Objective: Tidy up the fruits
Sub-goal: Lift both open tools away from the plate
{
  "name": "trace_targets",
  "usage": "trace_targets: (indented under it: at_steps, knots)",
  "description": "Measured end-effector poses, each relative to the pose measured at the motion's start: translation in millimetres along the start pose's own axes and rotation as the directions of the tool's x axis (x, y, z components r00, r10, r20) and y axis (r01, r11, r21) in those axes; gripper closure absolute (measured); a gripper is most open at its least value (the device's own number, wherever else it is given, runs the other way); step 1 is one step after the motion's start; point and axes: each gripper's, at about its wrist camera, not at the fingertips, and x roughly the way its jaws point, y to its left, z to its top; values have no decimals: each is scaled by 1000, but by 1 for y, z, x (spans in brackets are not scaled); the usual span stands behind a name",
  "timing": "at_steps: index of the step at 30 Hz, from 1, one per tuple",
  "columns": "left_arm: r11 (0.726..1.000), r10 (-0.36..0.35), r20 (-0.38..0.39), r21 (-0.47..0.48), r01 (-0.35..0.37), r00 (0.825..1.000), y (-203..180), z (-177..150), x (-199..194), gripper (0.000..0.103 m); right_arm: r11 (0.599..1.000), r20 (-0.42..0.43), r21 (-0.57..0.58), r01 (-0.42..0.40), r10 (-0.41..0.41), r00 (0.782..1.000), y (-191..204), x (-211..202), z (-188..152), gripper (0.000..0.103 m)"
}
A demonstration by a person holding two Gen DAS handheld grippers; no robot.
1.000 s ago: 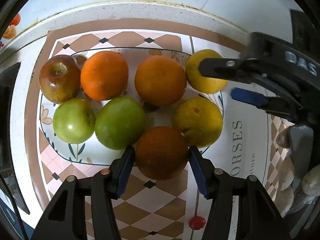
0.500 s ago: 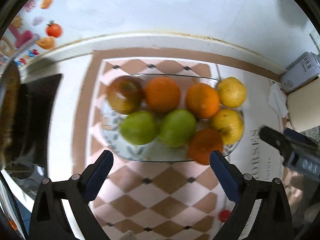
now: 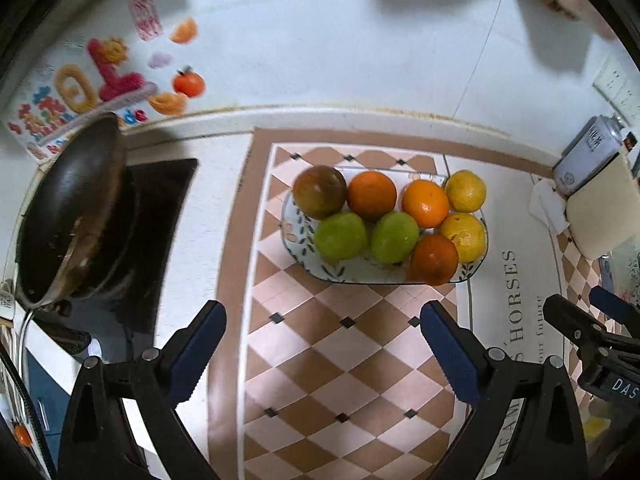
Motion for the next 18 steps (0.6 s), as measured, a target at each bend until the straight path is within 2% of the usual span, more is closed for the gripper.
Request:
trace_targets:
  at_steps: [10,18]
  knots:
    - [1000,-12,149,4,11,989,15,-33,-88,4,999,148,-46,10,-3,989,25,-91,-39,3]
    - [999,-40,204,19,37,978,21,-55,-131,4,999,223,-47,-1,11,975,34,-146,-65,3]
